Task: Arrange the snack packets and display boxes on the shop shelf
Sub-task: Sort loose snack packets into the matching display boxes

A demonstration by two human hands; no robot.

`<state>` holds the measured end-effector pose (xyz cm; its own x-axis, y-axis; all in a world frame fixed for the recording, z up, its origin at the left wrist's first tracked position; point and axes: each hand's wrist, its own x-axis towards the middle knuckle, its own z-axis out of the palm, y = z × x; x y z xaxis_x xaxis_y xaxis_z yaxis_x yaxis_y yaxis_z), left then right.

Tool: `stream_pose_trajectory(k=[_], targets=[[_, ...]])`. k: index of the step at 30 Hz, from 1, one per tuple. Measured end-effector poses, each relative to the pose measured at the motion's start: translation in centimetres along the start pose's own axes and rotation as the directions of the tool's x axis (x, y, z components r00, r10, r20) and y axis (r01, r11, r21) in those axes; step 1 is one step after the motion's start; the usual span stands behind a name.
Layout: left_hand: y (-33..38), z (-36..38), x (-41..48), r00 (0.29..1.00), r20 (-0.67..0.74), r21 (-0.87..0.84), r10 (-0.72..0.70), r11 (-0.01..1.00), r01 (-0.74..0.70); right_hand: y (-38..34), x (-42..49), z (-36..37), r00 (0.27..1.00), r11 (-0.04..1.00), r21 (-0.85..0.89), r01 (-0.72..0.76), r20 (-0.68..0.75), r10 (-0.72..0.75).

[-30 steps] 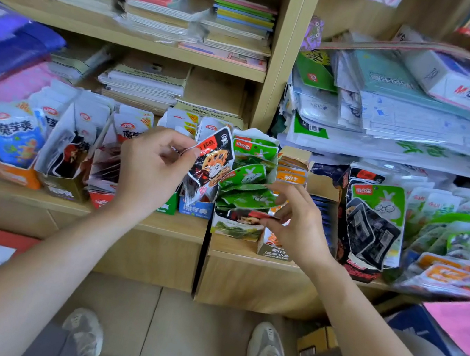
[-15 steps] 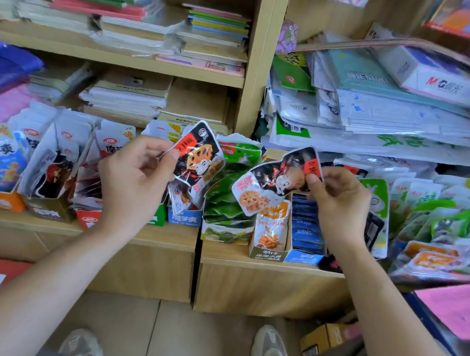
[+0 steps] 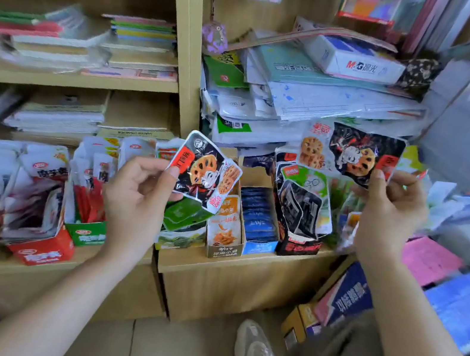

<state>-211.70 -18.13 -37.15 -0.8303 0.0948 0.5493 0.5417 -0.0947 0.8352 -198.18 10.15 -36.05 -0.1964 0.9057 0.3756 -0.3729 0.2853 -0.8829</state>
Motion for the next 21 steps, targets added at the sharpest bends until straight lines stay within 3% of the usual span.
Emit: stream_pose_trajectory(k=[5, 11, 14, 17, 21], targets=[[-0.4, 4.3, -1.0, 0.996, 0.089, -0.036, -0.017, 0.999, 0.020, 0.4, 1.8, -3.1, 0.993, 0.988, -0.156, 0.022, -0.115, -0.040], [-1.0, 8.7, -1.0, 0.997, 0.076, -0.061, -0.020, 0.998, 0.025, 1.4, 2.8, -5.1, 0.989, 0.939, -0.330, 0.093, -0.079, -0.125], [-0.9, 10.9, -0.6, 0.999, 0.037, -0.082, -0.006, 0.997, 0.009, 1.6, 2.8, -5.6, 0.989, 0.913, -0.384, 0.141, 0.022, -0.144], [-1.3, 12.4, -0.4, 0.998, 0.047, -0.083, 0.030, 0.996, -0.026, 2.4, 2.6, -5.4, 0.981, 0.881, -0.451, 0.140, 0.184, -0.061], [-2.0, 13.1, -0.9, 0.999, 0.053, -0.073, 0.009, 0.997, -0.005, 4.2, 2.2, -4.3, 0.876, 0.751, -0.620, 0.226, 0.467, 0.122]])
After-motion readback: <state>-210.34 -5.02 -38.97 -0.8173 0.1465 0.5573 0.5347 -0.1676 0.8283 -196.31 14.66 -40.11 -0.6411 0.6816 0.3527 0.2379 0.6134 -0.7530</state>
